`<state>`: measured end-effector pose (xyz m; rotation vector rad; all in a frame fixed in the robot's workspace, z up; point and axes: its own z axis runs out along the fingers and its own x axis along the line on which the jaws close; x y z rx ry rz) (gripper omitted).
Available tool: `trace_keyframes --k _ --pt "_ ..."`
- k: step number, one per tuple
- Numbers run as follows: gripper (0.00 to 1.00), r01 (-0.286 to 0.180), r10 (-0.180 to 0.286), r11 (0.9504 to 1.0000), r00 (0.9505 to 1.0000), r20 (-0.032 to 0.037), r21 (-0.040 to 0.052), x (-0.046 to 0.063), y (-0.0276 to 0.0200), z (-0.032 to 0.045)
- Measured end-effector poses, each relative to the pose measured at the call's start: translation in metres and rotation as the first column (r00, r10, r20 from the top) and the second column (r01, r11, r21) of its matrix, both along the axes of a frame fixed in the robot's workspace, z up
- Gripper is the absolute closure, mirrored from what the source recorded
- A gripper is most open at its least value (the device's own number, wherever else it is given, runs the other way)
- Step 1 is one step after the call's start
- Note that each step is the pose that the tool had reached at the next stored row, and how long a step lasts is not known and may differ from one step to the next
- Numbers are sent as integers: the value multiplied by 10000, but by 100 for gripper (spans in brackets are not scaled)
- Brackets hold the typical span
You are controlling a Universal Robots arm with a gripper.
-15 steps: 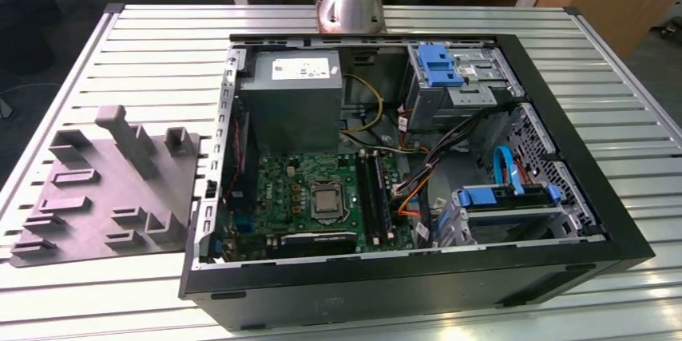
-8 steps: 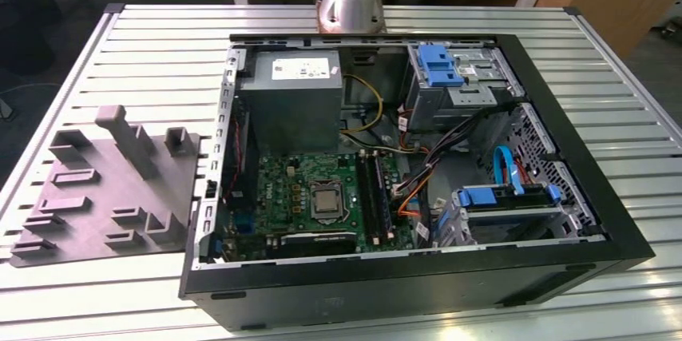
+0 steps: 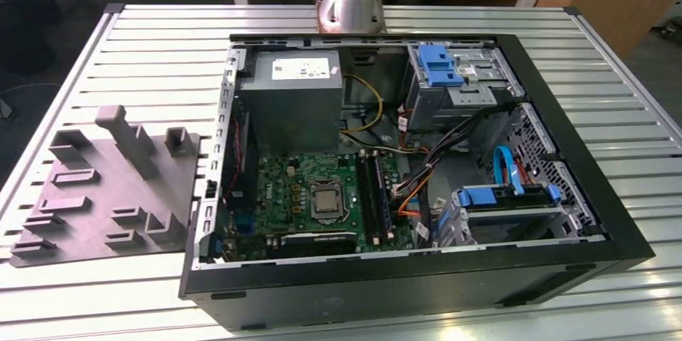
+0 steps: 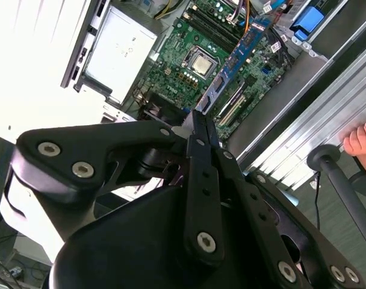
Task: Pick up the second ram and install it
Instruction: 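Pick up the second ram and move it above second insertion slot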
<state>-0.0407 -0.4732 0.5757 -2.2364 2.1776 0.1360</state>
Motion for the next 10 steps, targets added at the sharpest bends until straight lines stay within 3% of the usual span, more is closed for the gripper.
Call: trace_keyframes --k 10 --pt "89 0 0 10000 10000 -1 -1 0 0 -44"
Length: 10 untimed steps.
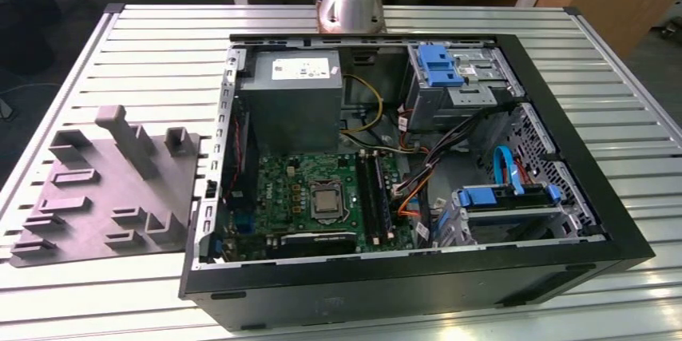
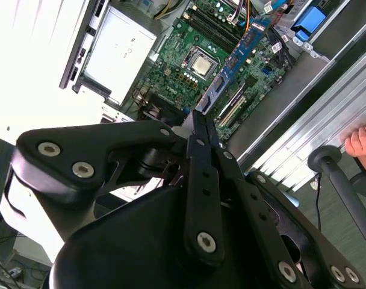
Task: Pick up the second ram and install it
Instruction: 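Pick up the second ram and move it above second insertion slot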
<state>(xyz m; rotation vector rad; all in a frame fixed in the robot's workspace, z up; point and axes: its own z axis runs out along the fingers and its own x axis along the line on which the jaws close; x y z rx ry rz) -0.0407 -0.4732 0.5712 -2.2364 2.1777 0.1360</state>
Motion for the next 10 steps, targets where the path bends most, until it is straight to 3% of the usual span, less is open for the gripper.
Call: trace_keyframes --k 5,10 --pt "89 0 0 10000 10000 1 1 0 0 -12" --pt "89 0 0 10000 10000 1 0 0 0 -85"
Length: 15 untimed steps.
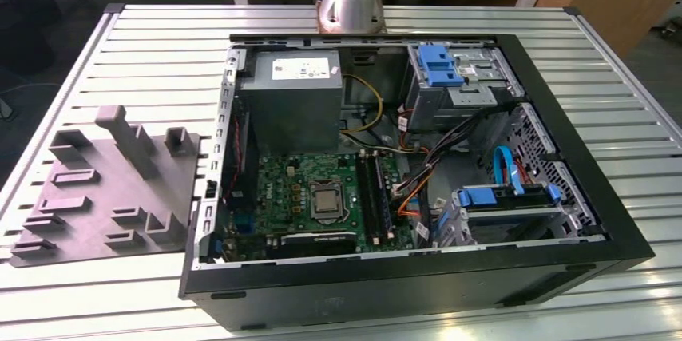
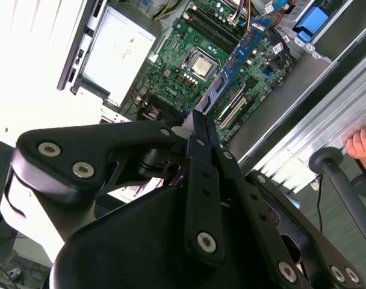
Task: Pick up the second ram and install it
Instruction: 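Pick up the second ram and move it above second insertion slot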
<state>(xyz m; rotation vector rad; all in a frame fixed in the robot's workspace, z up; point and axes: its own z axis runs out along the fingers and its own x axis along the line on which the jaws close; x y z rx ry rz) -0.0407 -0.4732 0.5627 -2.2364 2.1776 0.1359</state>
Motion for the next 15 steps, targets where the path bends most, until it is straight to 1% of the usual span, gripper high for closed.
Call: trace_keyframes --k 10,15 --pt "89 1 -1 10000 10000 -12 2 0 -2 -182" --pt "89 0 0 10000 10000 -30 0 0 -3 -272"
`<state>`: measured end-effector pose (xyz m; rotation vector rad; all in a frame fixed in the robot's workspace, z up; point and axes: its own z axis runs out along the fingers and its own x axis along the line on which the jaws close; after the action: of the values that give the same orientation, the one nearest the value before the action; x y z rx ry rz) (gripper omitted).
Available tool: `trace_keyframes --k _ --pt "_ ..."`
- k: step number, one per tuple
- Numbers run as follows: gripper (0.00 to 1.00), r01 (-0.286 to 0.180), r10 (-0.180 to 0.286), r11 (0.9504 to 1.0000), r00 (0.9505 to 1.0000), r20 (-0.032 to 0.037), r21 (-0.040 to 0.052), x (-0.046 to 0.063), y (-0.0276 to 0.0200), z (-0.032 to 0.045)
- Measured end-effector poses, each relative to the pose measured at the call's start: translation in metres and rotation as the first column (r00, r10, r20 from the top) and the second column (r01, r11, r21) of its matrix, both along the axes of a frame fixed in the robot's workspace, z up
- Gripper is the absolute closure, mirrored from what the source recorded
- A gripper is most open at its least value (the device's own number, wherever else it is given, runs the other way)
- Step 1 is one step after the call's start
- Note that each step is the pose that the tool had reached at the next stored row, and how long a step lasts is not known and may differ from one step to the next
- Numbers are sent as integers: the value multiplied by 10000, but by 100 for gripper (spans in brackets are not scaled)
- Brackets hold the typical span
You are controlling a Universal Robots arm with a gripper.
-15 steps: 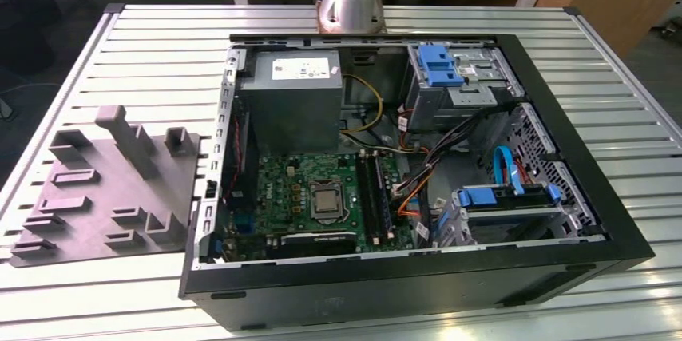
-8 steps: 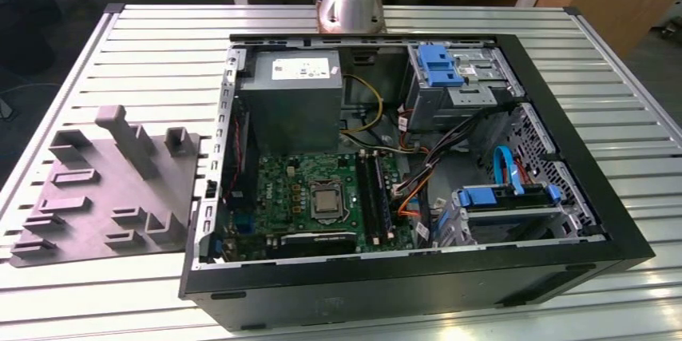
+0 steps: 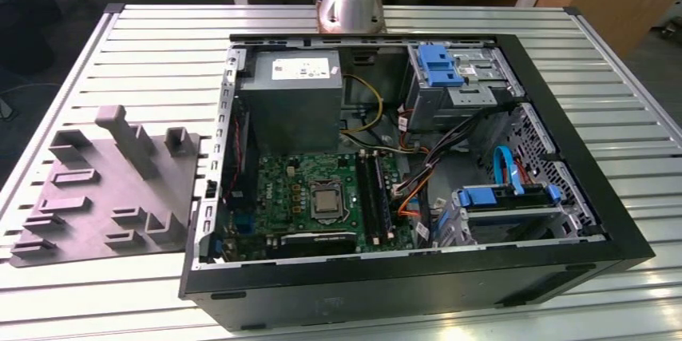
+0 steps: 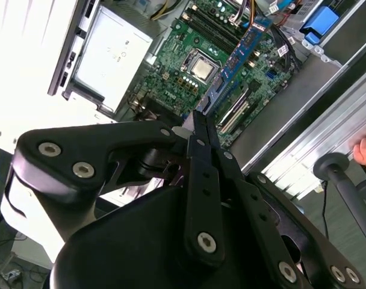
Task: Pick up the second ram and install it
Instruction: 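Pick up the second ram and move it above second insertion slot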
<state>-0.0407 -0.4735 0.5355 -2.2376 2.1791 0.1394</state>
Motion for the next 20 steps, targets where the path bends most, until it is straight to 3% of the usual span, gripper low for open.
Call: trace_keyframes --k 20 --pt "89 0 0 10000 10000 -86 1 0 -2 -364"
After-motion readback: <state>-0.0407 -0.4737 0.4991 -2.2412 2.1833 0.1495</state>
